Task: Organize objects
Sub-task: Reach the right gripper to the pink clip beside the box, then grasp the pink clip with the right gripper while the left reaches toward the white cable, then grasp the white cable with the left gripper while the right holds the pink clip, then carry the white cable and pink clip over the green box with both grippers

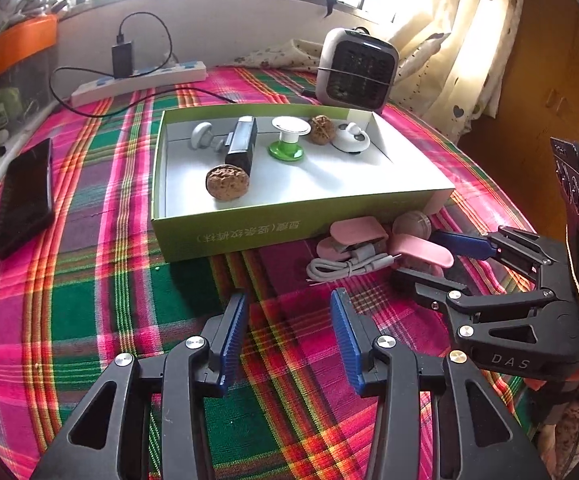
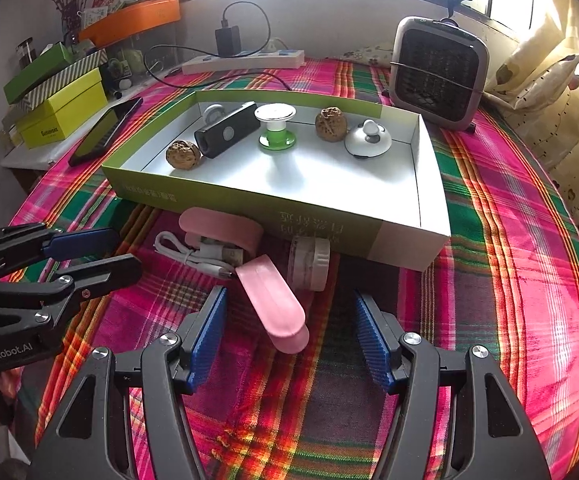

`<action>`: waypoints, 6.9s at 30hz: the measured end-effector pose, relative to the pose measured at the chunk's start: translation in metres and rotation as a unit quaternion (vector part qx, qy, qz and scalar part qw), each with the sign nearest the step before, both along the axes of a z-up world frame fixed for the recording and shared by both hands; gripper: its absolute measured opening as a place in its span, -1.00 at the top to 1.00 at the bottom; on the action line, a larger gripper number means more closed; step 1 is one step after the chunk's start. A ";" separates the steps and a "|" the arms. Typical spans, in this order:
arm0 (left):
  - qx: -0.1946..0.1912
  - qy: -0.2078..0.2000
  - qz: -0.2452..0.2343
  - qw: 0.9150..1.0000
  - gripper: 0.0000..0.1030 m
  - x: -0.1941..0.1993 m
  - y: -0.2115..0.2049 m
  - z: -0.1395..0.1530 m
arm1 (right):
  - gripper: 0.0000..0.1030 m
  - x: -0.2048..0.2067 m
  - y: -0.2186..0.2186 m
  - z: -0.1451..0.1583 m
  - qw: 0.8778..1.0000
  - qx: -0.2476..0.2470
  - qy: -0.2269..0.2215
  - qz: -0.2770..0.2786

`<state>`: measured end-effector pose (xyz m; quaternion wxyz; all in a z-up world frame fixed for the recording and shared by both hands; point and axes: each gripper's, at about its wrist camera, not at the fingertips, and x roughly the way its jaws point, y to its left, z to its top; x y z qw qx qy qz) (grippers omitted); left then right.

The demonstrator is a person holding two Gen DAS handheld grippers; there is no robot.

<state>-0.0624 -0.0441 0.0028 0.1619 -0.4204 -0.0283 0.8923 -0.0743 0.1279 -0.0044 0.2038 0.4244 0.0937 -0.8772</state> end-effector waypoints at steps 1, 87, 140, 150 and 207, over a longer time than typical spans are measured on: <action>0.000 0.000 -0.004 1.000 0.20 -0.001 0.001 0.000 | -0.21 0.000 0.000 0.000 1.000 0.000 0.000 0.000; -0.036 -0.003 -0.059 0.998 0.60 -0.013 0.071 0.004 | 0.57 0.005 0.039 0.004 1.000 -0.017 0.000 0.019; -0.027 -0.001 -0.027 0.999 0.70 -0.006 0.059 0.011 | 0.64 0.007 0.038 0.007 1.000 -0.028 0.004 0.001; -0.025 0.004 -0.027 0.999 0.70 0.001 0.059 0.015 | 0.64 0.013 0.037 0.013 0.999 -0.039 0.007 0.003; -0.003 0.046 0.022 0.999 0.70 -0.050 0.015 0.073 | 0.64 -0.065 0.010 0.091 0.996 -0.070 0.050 0.004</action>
